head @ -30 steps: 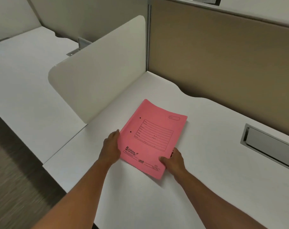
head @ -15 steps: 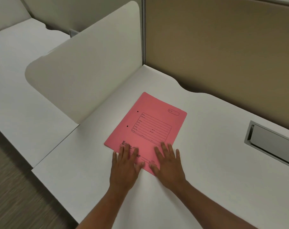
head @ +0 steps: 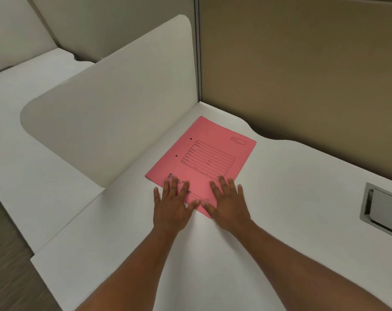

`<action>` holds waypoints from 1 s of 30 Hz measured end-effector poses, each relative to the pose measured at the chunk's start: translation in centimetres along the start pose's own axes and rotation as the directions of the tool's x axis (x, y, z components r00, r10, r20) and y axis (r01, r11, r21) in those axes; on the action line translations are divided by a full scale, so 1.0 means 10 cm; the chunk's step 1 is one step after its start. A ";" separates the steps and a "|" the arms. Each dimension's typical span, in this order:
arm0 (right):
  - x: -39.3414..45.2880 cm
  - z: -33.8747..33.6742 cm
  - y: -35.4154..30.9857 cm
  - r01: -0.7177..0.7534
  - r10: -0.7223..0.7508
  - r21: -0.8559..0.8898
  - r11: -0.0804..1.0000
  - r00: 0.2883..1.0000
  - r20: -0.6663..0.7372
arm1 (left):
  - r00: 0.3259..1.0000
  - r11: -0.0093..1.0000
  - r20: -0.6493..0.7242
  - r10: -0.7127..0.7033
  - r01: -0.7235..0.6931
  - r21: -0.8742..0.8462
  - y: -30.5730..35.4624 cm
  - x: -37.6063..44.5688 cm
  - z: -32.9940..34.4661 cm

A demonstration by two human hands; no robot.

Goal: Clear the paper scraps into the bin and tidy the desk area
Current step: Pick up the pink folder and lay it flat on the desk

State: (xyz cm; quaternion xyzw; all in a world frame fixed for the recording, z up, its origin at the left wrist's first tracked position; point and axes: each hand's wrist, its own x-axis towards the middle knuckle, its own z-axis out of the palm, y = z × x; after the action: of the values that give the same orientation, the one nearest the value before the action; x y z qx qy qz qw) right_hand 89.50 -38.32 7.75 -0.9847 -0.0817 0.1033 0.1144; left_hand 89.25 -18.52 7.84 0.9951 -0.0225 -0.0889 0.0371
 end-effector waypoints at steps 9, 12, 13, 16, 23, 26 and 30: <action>0.34 -0.11 0.12 0.005 -0.006 0.012 1.000 1.000 0.031 | 1.000 1.000 0.018 -0.007 0.007 -0.008 0.07 0.35 -0.04; 0.40 -0.14 0.12 0.019 -0.020 0.007 1.000 0.999 0.029 | 1.000 1.000 0.015 -0.007 0.007 -0.025 0.07 0.38 -0.06; 0.41 -0.15 0.11 0.019 -0.019 0.005 1.000 0.999 0.030 | 1.000 0.999 0.015 -0.009 0.010 -0.033 0.07 0.39 -0.07; 0.40 -0.18 0.10 0.015 -0.015 -0.003 1.000 1.000 0.027 | 1.000 0.999 0.020 -0.012 0.013 -0.036 0.07 0.40 -0.07; 0.38 -0.26 0.09 0.029 -0.029 0.000 1.000 0.999 0.046 | 1.000 1.000 -0.021 0.002 -0.002 0.003 0.07 0.43 -0.18; 0.33 -0.32 0.08 0.072 -0.071 0.028 0.997 0.996 -0.051 | 0.985 0.999 -0.167 0.049 -0.046 0.023 0.08 0.35 -0.30; 0.07 -0.42 -0.05 0.135 -0.130 0.015 0.991 0.974 -0.188 | 0.957 0.990 -0.256 0.136 -0.126 0.058 0.08 0.04 -0.46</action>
State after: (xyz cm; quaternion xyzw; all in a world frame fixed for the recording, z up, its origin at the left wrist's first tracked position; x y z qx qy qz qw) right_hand 91.03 -38.62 11.69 -0.9807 -0.1347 0.0038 0.1419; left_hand 90.41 -19.03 12.38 0.9950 -0.0851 0.0454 0.0250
